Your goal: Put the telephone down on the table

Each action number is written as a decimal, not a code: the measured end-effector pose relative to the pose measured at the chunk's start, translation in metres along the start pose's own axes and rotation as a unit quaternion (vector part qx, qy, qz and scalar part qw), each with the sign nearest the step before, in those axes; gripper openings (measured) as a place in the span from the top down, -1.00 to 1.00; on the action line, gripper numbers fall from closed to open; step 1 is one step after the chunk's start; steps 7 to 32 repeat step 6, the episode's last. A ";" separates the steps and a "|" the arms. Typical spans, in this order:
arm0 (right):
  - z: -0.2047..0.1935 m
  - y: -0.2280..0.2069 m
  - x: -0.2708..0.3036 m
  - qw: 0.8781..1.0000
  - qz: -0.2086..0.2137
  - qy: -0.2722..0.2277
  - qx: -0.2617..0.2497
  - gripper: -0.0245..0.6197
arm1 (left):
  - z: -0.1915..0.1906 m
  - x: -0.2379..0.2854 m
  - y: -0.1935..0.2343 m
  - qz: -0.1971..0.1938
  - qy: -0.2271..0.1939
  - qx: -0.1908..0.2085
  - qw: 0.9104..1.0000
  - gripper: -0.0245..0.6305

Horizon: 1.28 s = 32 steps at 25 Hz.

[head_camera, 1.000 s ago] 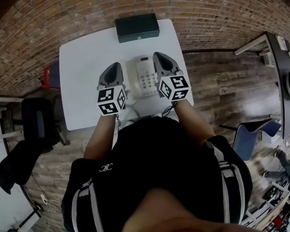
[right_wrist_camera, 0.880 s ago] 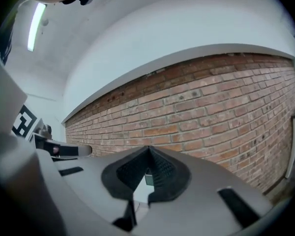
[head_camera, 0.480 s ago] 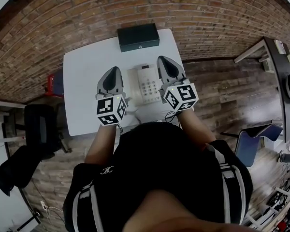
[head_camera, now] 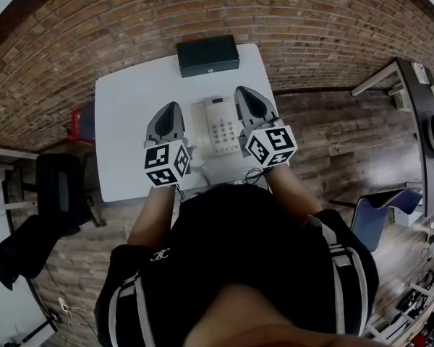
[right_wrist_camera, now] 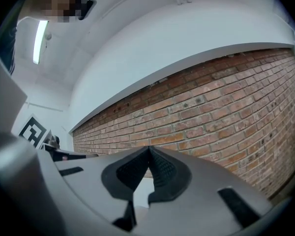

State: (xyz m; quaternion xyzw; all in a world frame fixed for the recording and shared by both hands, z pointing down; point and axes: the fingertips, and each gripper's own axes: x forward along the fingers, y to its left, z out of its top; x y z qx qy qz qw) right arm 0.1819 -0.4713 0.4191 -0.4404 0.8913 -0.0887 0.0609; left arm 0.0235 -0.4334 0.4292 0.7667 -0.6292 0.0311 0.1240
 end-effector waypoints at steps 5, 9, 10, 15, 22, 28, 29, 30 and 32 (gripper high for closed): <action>-0.004 -0.001 0.003 1.000 0.004 0.006 0.006 0.93 | -0.005 0.005 0.000 -0.005 0.012 -0.017 1.000 0.91; -0.005 -0.001 0.004 1.000 0.005 0.006 0.007 0.93 | -0.006 0.006 -0.001 -0.004 0.015 -0.016 1.000 0.91; -0.005 -0.001 0.004 1.000 0.005 0.006 0.007 0.93 | -0.006 0.006 -0.001 -0.004 0.015 -0.016 1.000 0.91; -0.005 -0.001 0.004 1.000 0.005 0.006 0.007 0.93 | -0.006 0.006 -0.001 -0.004 0.015 -0.016 1.000 0.91; -0.005 -0.001 0.004 1.000 0.005 0.006 0.007 0.93 | -0.006 0.006 -0.001 -0.004 0.015 -0.016 1.000 0.91; -0.005 -0.001 0.004 1.000 0.005 0.006 0.007 0.93 | -0.006 0.006 -0.001 -0.004 0.015 -0.016 1.000 0.91; -0.005 -0.001 0.004 1.000 0.005 0.006 0.007 0.93 | -0.006 0.006 -0.001 -0.004 0.015 -0.016 1.000 0.91; -0.005 -0.001 0.004 1.000 0.005 0.006 0.007 0.93 | -0.006 0.006 -0.001 -0.004 0.015 -0.016 1.000 0.91; -0.005 -0.001 0.004 1.000 0.005 0.006 0.007 0.93 | -0.006 0.006 -0.001 -0.004 0.015 -0.016 1.000 0.91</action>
